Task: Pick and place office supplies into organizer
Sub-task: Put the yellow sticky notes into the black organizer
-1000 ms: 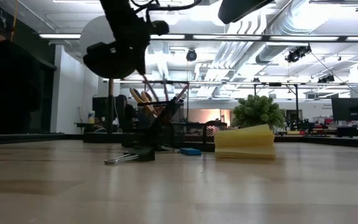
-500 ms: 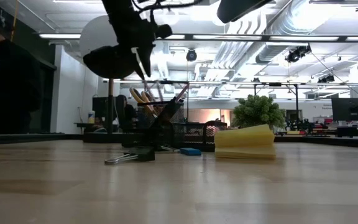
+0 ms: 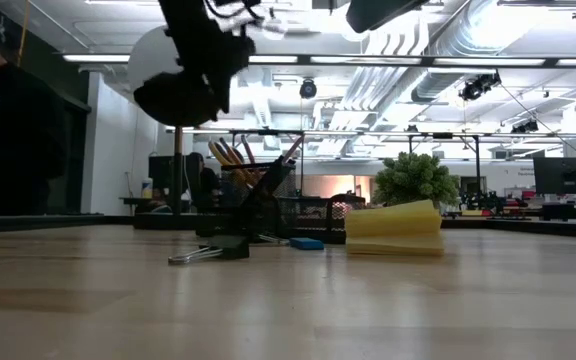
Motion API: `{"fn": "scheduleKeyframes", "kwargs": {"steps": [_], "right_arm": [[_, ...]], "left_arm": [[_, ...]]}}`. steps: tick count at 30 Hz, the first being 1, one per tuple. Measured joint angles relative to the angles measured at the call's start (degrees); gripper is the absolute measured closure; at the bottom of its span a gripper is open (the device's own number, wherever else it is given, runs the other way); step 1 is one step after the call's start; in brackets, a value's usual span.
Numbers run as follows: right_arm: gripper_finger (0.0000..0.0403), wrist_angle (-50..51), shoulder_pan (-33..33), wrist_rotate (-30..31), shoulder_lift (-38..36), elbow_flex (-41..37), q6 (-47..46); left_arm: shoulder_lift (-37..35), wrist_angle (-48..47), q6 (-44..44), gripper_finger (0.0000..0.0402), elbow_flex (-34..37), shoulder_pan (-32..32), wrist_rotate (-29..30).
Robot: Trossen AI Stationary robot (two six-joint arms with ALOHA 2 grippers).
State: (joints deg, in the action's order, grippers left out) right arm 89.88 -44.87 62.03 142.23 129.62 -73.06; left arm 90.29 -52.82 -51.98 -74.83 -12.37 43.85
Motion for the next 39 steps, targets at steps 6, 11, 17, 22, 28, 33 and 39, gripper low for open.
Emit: {"fn": "scheduleKeyframes", "kwargs": {"steps": [6,11,17,22,28,33,39], "right_arm": [[0.0325,0.0,1.1,-0.7,0.0,-0.8,0.0],[0.0325,0.1,1.9,-3.5,0.0,-3.1,-0.2],[0.0325,0.1,2.5,-5.9,-1.7,-7.0,-1.3],[0.0325,0.1,2.6,-5.6,-8.3,-14.1,-5.5],[0.0325,-2.6,4.1,-8.1,-16.9,-25.3,-13.2],[0.0325,-8.7,6.8,-15.0,-19.6,-31.4,-2.3],[0.0325,-12.2,12.5,-25.9,-22.0,-35.2,14.8]], "left_arm": [[-5.9,-2.7,20.0,0.0316,0.0,0.8,-16.2],[-9.3,-2.4,32.8,0.0353,0.7,2.7,-27.8],[-10.0,-2.8,41.9,0.0397,5.5,10.2,-30.0],[-10.0,3.3,48.0,0.0389,12.8,18.7,-28.0],[-10.0,16.5,52.2,0.0393,21.9,26.5,-25.8],[-10.0,22.6,56.1,0.0400,27.0,29.8,-24.7],[-10.0,27.9,58.9,0.0397,30.7,30.9,-24.2]]}}
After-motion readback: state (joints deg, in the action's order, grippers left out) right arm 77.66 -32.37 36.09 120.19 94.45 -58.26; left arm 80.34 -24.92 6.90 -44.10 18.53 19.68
